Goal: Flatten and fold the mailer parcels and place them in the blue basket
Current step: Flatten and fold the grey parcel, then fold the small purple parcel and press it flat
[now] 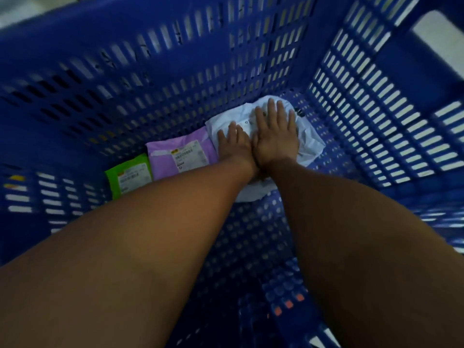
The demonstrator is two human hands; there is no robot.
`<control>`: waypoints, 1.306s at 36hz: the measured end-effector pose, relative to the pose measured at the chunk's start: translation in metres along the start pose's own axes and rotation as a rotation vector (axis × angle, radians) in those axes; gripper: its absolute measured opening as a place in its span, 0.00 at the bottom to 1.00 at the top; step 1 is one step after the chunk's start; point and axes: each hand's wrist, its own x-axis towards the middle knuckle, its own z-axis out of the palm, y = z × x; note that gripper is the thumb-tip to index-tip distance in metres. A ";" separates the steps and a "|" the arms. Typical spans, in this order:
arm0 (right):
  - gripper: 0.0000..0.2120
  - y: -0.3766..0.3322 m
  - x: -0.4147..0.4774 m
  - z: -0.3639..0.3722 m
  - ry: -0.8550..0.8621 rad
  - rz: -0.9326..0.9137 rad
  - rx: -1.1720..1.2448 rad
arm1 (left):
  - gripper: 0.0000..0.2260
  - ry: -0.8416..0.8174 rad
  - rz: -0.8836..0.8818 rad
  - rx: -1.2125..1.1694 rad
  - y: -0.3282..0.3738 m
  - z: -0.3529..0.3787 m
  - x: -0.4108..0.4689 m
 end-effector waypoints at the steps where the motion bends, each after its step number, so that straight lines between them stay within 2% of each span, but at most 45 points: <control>1: 0.29 0.000 0.000 -0.001 -0.012 0.037 -0.019 | 0.52 0.004 -0.003 0.006 0.000 0.000 0.001; 4: 0.30 0.008 0.006 0.001 -0.175 0.138 0.006 | 0.51 0.166 0.037 0.025 -0.003 0.012 0.001; 7: 0.32 0.026 0.010 0.006 -0.364 0.120 0.030 | 0.40 0.372 0.316 0.006 -0.003 0.038 -0.005; 10: 0.30 0.032 0.014 0.010 -0.366 0.072 0.069 | 0.38 0.379 0.321 -0.025 -0.010 0.056 -0.009; 14: 0.30 0.032 0.019 -0.002 -0.425 0.101 0.065 | 0.42 0.341 0.314 0.024 -0.012 0.059 -0.003; 18: 0.28 0.018 0.019 -0.027 -0.282 0.091 -0.054 | 0.46 0.327 0.285 0.005 -0.009 0.051 -0.006; 22: 0.28 -0.011 0.019 -0.059 -0.177 0.160 -0.177 | 0.40 0.412 0.272 0.062 -0.020 0.036 -0.019; 26: 0.29 -0.038 0.018 -0.096 -0.158 0.237 -0.055 | 0.33 0.455 0.226 0.107 -0.047 0.003 -0.043; 33: 0.28 -0.074 -0.001 -0.173 -0.108 0.350 0.132 | 0.31 0.534 0.204 0.224 -0.115 -0.065 -0.104; 37: 0.25 -0.085 -0.021 -0.218 -0.016 0.289 0.134 | 0.30 0.608 0.157 0.153 -0.160 -0.101 -0.151; 42: 0.28 -0.109 -0.052 -0.287 0.166 0.175 0.137 | 0.33 0.684 0.160 0.122 -0.221 -0.133 -0.212; 47: 0.24 -0.150 -0.072 -0.343 0.323 0.043 0.154 | 0.33 0.774 0.091 0.062 -0.284 -0.145 -0.278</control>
